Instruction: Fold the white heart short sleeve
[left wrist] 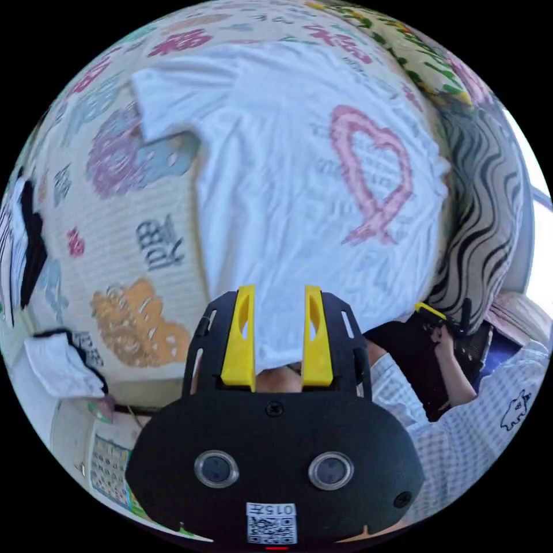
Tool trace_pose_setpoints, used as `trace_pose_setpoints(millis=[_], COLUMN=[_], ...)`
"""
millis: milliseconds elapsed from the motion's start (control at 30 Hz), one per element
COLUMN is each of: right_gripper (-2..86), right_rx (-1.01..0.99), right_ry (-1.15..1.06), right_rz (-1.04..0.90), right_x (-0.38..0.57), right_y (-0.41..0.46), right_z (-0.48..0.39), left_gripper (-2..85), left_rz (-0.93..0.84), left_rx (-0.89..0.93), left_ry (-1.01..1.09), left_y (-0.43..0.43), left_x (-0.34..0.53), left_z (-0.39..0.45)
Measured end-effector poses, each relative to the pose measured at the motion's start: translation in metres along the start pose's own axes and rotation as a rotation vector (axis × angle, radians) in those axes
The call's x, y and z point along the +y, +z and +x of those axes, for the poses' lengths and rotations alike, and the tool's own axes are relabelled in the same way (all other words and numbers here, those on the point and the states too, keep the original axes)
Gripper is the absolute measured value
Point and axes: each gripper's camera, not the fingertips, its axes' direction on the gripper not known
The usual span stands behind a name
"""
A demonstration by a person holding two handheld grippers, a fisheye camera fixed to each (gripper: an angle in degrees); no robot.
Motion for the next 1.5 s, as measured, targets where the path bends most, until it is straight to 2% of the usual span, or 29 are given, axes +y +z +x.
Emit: trace_pose_setpoints(millis=[67,167,333,400,600,767,1000,1100,1233,1333,1500], right_gripper=[6.4,5.6,1.0,0.4,-0.2,-0.4,-0.3,0.1,-0.4,0.0,2.7], right_rx=[0.003,0.033,-0.036,-0.024,0.108,0.182,0.224,0.211,0.303,0.280,0.258], right_ry=[0.011,-0.014,-0.035,-0.041,-0.126,-0.150,-0.117,-0.114,-0.040,-0.031,-0.202], right_rz=[-0.018,-0.067,-0.184,-0.214,-0.291,-0.348,-0.362,-0.327,-0.406,-0.322,0.003], right_x=[-0.006,-0.016,-0.031,-0.034,-0.035,-0.031,-0.018,-0.010,0.013,0.013,-0.056], right_y=[0.000,-0.002,-0.009,-0.014,-0.032,-0.031,-0.015,-0.013,-0.023,-0.060,-0.138], right_z=[-0.004,-0.014,-0.021,-0.025,-0.057,-0.076,-0.095,-0.106,-0.107,-0.117,-0.174], left_gripper=[12.0,11.7,8.8,2.8,0.1,-0.2,0.3,1.2,2.5,4.8,7.0], left_rz=[-0.027,-0.086,-0.044,-0.036,-0.022,-0.044,-0.063,-0.075,-0.205,-0.173,0.097], left_rx=[-0.070,-0.021,-0.012,0.020,0.106,-0.049,-0.151,-0.122,-0.220,-0.223,-0.248], left_ry=[-0.120,-0.163,-0.086,-0.048,0.021,0.167,0.188,0.163,0.130,0.132,0.245], left_y=[-0.002,0.010,-0.007,-0.021,-0.063,-0.083,-0.082,-0.085,-0.102,-0.146,-0.236], left_x=[0.051,0.073,0.082,0.088,0.114,0.125,0.143,0.152,0.162,0.141,0.038], left_z=[-0.031,-0.045,-0.022,-0.017,-0.005,0.030,0.055,0.057,0.044,0.039,0.069])
